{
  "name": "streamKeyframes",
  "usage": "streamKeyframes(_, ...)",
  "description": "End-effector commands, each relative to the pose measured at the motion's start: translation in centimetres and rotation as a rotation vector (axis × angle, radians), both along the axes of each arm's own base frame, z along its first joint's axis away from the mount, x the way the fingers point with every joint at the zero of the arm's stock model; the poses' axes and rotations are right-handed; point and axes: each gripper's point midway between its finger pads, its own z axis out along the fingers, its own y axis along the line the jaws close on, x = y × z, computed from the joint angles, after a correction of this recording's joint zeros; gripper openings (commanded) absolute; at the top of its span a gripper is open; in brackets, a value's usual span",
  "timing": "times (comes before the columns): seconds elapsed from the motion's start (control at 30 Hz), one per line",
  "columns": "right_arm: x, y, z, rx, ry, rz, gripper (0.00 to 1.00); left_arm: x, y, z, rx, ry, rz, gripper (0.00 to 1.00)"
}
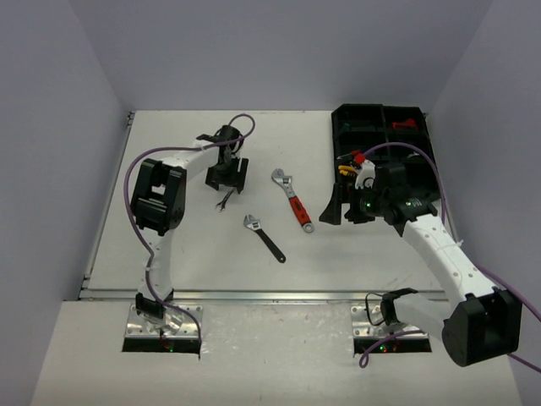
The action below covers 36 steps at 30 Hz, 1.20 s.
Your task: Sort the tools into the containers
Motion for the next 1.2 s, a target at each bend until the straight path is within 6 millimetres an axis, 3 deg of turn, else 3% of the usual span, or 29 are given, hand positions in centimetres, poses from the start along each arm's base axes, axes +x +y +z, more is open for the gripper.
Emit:
streamKeyframes(0.0, 0.5, 0.2, 1.1, 0.009, -0.078, 0.028, 0.99, -0.4, 0.2, -1.1, 0.010, 0.049, -0.032, 0.70)
streamKeyframes(0.1, 0.4, 0.3, 1.1, 0.015, -0.078, 0.033, 0.99, -0.1, 0.7, -1.6, 0.039, 0.049, -0.021, 0.67)
streamKeyframes(0.27, 0.4, 0.2, 1.1, 0.014, -0.089, 0.030, 0.99, -0.3, 0.3, -2.7, 0.031, 0.081, -0.029, 0.46)
streamKeyframes(0.53, 0.6, 0.0, 1.1, 0.004, -0.103, 0.020, 0.99, -1.2, 0.3, -3.7, 0.027, 0.126, -0.037, 0.00)
streamKeyframes(0.67, 0.8, -0.1, 0.9, -0.004, -0.102, 0.008, 0.99, -1.0, -0.1, -2.1, 0.007, 0.087, -0.022, 0.00)
streamKeyframes(0.8, 1.0, -0.2, 1.3, 0.004, -0.127, -0.010, 0.99, -0.3, 0.0, 1.8, -0.007, -0.031, 0.032, 0.00)
streamKeyframes(1.17, 0.4, 3.9, 1.3, 0.249, -0.041, 0.109, 0.99, -2.2, -1.3, 5.4, -0.070, -0.159, 0.093, 0.00)
